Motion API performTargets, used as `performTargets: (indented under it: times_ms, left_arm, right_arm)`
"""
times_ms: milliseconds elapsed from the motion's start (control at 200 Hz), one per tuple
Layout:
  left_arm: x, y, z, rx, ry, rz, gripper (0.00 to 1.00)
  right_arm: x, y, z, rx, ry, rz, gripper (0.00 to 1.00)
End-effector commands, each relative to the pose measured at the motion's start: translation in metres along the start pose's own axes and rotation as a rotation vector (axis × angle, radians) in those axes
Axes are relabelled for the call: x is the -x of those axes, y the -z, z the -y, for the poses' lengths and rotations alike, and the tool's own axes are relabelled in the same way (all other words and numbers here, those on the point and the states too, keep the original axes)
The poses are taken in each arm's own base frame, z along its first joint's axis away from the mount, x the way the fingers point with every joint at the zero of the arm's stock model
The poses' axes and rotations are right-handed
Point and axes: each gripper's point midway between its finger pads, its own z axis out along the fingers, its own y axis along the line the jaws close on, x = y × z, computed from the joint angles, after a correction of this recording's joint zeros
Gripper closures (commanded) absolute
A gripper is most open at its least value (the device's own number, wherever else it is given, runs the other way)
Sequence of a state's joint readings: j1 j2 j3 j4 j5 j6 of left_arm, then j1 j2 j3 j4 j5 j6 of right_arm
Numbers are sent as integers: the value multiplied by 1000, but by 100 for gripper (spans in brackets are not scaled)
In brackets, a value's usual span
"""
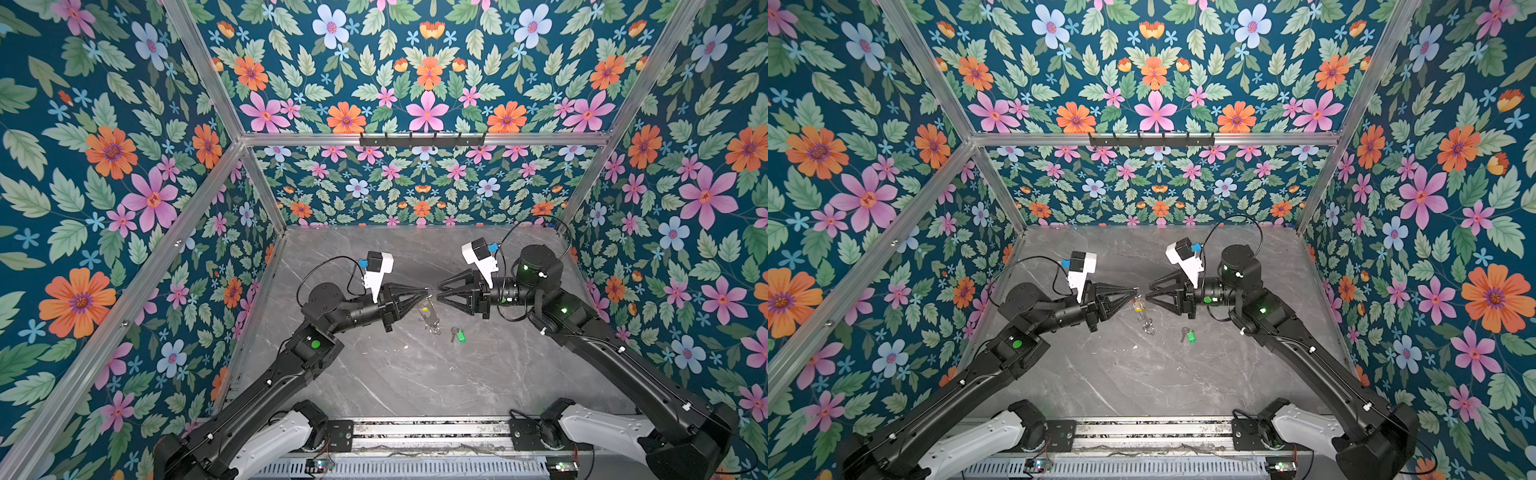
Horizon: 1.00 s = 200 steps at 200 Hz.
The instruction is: Remove the keys from the keyring
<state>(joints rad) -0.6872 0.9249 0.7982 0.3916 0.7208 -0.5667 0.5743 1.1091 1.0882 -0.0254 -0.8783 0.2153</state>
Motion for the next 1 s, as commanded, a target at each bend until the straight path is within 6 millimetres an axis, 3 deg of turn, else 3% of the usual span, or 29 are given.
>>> performTargets:
  times_ms: [0,530,845,995]
  left_arm:
    - [6,0,-3,34,-10,1,100]
    - [7,7,-11,114,-74,2,100]
    - [0,9,-2,54,-148,-2,100]
    - [-2,13,6,12,-199,18,100]
  right_arm:
    - [7,0,2,-15,8,30,60]
    - [16,1,13,-79,-13,65,59]
    - [-19,2,6,-44,-35,-10,59]
    - [-40,-8,1,-84,29,-72,59]
